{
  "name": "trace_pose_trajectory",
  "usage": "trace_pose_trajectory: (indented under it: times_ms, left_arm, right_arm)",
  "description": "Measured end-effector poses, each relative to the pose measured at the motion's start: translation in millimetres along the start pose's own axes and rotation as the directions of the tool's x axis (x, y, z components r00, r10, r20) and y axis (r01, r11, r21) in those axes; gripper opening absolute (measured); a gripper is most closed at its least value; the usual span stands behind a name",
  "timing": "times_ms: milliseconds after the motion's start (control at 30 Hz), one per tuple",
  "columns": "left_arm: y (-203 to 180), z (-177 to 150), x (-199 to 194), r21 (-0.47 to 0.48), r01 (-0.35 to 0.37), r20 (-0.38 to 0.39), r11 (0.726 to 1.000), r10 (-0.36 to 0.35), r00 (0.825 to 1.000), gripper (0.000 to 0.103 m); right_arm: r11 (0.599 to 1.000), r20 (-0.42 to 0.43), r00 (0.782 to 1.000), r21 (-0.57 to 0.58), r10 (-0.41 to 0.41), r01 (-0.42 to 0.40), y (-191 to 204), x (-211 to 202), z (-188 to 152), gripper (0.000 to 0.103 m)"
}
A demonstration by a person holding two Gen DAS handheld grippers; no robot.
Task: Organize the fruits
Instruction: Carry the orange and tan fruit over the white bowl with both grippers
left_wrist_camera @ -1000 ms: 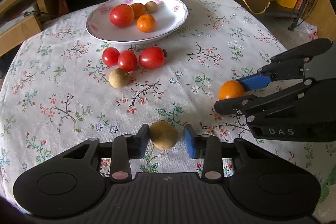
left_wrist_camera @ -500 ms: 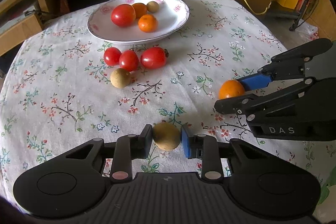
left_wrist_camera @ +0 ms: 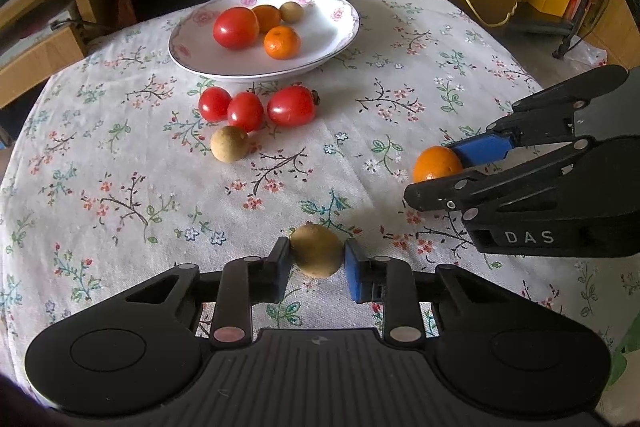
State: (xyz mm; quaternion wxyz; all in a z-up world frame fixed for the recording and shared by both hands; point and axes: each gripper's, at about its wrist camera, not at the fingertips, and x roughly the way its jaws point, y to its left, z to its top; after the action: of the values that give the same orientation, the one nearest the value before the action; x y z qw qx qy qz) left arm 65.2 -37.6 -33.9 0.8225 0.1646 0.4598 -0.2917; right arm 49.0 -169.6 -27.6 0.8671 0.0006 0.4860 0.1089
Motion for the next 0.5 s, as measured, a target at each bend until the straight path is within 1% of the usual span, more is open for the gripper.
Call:
trace_pose_trajectory:
  times_ms: [233, 500]
  left_arm:
    - [0.4, 7.9, -4.2, -0.009, 0.004, 0.032, 1.000, -0.004, 0.999, 0.036]
    - [6.5, 26.4, -11.7, -0.038, -0.002, 0.074, 0.999, 0.004, 0.997, 0.036]
  right_arm:
    - [1.000, 0.019, 1.000, 0.005, -0.003, 0.003, -0.5, -2.2, 4.5, 0.035]
    - [1.000, 0.062, 0.998, 0.025, -0.016, 0.015, -4.5, -8.1, 18.0, 0.035]
